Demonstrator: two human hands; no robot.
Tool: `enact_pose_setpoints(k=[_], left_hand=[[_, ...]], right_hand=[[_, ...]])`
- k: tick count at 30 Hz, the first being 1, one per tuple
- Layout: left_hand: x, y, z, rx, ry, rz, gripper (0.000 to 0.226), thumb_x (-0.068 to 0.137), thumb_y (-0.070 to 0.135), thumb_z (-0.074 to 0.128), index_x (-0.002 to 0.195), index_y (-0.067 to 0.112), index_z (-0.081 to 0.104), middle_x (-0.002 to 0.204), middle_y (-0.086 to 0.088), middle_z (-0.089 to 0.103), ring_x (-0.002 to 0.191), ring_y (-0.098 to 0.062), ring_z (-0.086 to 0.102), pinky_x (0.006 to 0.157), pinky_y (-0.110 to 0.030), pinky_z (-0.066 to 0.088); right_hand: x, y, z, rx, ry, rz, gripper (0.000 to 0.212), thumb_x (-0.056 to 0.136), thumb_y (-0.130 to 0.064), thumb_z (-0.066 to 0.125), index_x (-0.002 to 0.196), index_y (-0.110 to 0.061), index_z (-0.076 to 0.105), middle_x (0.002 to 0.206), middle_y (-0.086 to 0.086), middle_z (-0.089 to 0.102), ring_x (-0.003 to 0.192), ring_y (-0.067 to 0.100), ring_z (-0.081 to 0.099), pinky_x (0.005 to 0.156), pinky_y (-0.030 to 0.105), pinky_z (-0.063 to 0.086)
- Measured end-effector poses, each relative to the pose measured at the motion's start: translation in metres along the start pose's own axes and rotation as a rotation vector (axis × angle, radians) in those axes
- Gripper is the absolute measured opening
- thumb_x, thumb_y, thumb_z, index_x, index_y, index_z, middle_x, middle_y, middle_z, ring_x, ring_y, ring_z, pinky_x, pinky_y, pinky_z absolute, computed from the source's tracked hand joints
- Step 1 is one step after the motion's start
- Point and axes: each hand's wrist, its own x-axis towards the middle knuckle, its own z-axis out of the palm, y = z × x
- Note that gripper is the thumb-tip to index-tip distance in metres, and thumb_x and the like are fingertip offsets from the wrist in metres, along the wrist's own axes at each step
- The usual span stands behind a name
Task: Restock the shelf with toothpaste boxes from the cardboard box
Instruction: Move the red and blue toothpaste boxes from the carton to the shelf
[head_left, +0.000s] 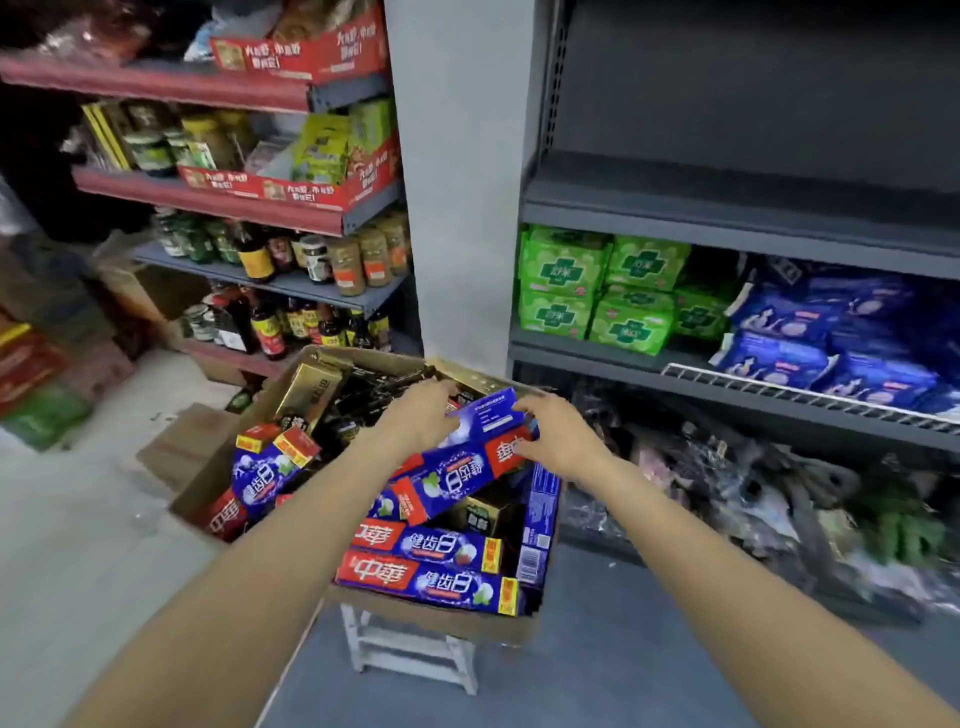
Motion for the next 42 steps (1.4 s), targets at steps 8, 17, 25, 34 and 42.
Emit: enact_pose_setpoints(k=[8,17,25,34,42], left_hand=[[0.008,-0.016,0.014,-0.001,-0.088,0.104,0.061,0.082,0.027,0.070,0.135,0.008,0.045,0.133,-0.013,0.043,0.125,-0.028,0.043,0.106,-0.035,0.034],[0.007,-0.019,-0.009,-0.179,0.049,0.043,0.049,0.074,0.031,0.079,0.110,0.002,0.062,0.109,-0.013,0.068,0.099,-0.025,0.063,0.084,-0.033,0.047],[0.013,0.015,-0.056,-0.678,0.153,-0.030,0.038,0.083,0.030,0.071,0.112,0.012,0.055,0.098,-0.008,0.064,0.078,-0.019,0.061,0.062,-0.026,0.047],[0.024,0.201,-0.057,-1.046,0.150,0.031,0.025,0.089,0.030,0.063,0.099,0.010,0.052,0.082,-0.009,0.065,0.055,-0.012,0.063,0.057,-0.022,0.050],[0.030,0.400,-0.007,-1.172,-0.106,0.028,0.030,0.088,0.042,0.061,0.091,0.013,0.055,0.067,-0.003,0.068,0.044,-0.009,0.064,0.049,-0.020,0.050]], right_hand=[[-0.003,-0.009,0.042,-0.204,0.042,0.033,0.072,0.070,-0.016,0.076,0.130,-0.022,0.037,0.135,0.008,0.033,0.122,0.030,0.044,0.102,0.044,0.039],[0.007,-0.004,0.040,-0.043,-0.002,-0.083,0.065,0.076,-0.019,0.075,0.132,-0.023,0.044,0.139,0.002,0.035,0.128,0.018,0.036,0.101,0.039,0.041],[0.003,-0.001,-0.027,0.779,0.292,0.075,0.032,0.081,-0.017,0.072,0.105,-0.009,0.051,0.097,-0.003,0.062,0.084,0.007,0.060,0.071,0.014,0.048],[-0.045,0.065,-0.142,1.307,0.436,0.287,0.024,0.089,-0.042,0.056,0.083,-0.019,0.057,0.075,0.002,0.062,0.071,0.019,0.058,0.082,0.037,0.047],[-0.143,0.208,-0.276,1.325,0.424,0.337,0.040,0.089,-0.050,0.050,0.096,-0.013,0.063,0.071,0.008,0.071,0.058,0.020,0.065,0.062,0.031,0.054]])
